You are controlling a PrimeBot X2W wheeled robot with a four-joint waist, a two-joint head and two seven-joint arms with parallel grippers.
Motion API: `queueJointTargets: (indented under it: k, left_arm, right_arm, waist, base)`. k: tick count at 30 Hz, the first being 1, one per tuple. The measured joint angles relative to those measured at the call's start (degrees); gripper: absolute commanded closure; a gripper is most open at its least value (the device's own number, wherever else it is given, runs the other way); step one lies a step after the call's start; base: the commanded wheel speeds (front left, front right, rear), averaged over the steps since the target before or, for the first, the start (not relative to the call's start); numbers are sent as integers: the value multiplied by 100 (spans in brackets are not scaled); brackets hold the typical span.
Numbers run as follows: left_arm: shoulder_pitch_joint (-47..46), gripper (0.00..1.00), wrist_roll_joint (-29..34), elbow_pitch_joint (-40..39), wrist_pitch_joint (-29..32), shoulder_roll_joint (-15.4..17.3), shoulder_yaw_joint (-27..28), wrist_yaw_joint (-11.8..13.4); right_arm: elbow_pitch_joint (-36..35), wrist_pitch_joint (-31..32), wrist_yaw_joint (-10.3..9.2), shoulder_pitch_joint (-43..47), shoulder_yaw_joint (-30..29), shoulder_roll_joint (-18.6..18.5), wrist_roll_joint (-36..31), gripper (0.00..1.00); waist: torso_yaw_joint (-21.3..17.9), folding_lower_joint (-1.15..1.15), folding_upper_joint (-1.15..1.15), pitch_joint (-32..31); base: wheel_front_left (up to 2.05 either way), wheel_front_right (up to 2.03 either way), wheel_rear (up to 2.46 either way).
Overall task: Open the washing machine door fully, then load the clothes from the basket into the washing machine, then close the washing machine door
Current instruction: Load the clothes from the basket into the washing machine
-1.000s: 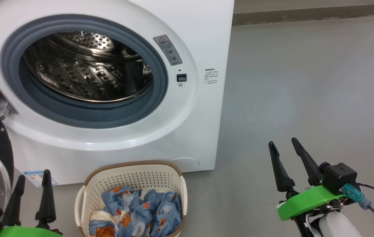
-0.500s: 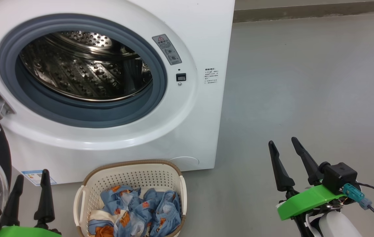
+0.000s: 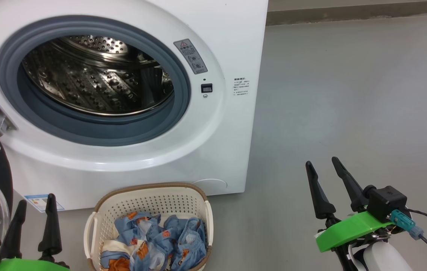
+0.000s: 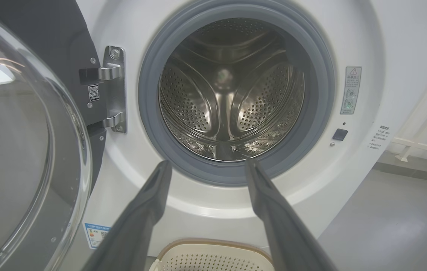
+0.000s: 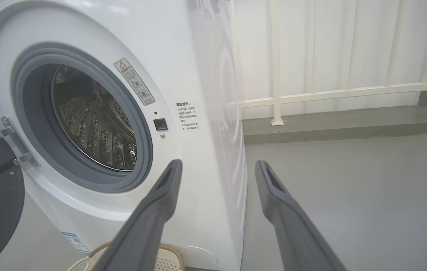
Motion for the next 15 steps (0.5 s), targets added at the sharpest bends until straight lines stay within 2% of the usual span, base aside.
queueJointTargets:
  k: [9,15]
  left_arm:
    - [-4,0,-1,8,0,2,16,-9]
    - [-19,0,-22,92,9,30,-8,-108]
  right_arm:
    - [-13,0,0,-4,13,1,0,0]
    - [-81,0,0,-8,31,1,0,0]
  waist:
    - [-22,0,0,115]
    - [-54,0,0,309]
  base:
    - [0,0,0]
    - [0,0,0]
